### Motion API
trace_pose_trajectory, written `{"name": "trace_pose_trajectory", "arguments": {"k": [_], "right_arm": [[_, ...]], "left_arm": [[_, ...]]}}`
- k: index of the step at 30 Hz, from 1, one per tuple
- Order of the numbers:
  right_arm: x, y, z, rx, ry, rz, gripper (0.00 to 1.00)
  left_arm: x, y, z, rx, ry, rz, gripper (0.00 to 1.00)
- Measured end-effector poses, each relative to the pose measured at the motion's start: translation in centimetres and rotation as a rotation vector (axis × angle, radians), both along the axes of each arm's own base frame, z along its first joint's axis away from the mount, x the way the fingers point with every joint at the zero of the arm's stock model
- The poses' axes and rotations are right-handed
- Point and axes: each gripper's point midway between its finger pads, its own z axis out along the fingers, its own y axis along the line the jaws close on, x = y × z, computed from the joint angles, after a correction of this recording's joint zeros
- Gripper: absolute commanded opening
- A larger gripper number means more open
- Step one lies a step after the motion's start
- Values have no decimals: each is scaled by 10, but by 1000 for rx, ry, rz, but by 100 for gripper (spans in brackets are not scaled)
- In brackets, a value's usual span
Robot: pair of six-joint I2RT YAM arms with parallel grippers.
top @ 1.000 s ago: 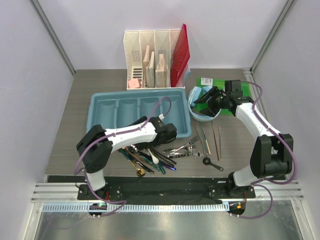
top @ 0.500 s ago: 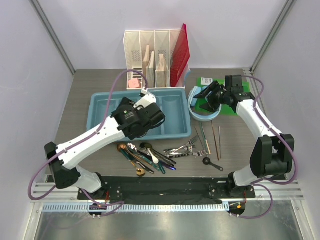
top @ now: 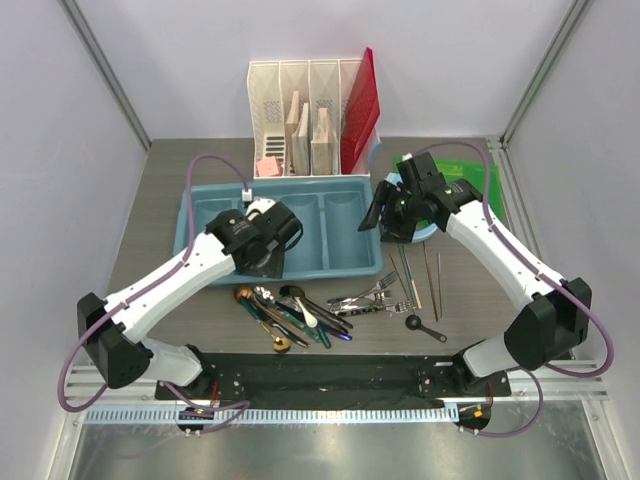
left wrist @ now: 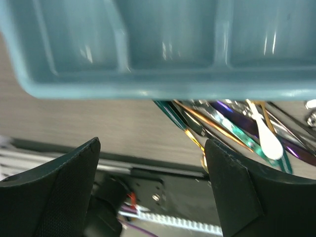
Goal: Sort the eating utensils into containers
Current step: Pick up the spoon from the center of the board.
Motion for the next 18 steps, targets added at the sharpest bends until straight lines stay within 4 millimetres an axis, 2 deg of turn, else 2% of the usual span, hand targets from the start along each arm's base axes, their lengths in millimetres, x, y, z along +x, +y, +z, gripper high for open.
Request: {"name": "trace_pose_trajectory", "arguments": {"k": [3, 6, 9, 12, 18], "right_arm": [[-4, -13, -11, -40, 27, -31, 66], [-2, -15, -5, -39, -1, -42, 66], [-1, -14, 4, -16, -34, -38, 66], [-2, -11, 10, 7, -50, -31, 66], [-9, -14, 6, 4, -44, -30, 66]], "left_arm": [[-16, -4, -21, -42, 81, 35, 85], [-38, -1, -46, -76, 157, 84, 82], [-57, 4, -62, -116, 198, 126, 81], [-68, 5, -74, -160, 219, 159, 81], [-77, -2, -101, -210, 257, 199, 79]]}}
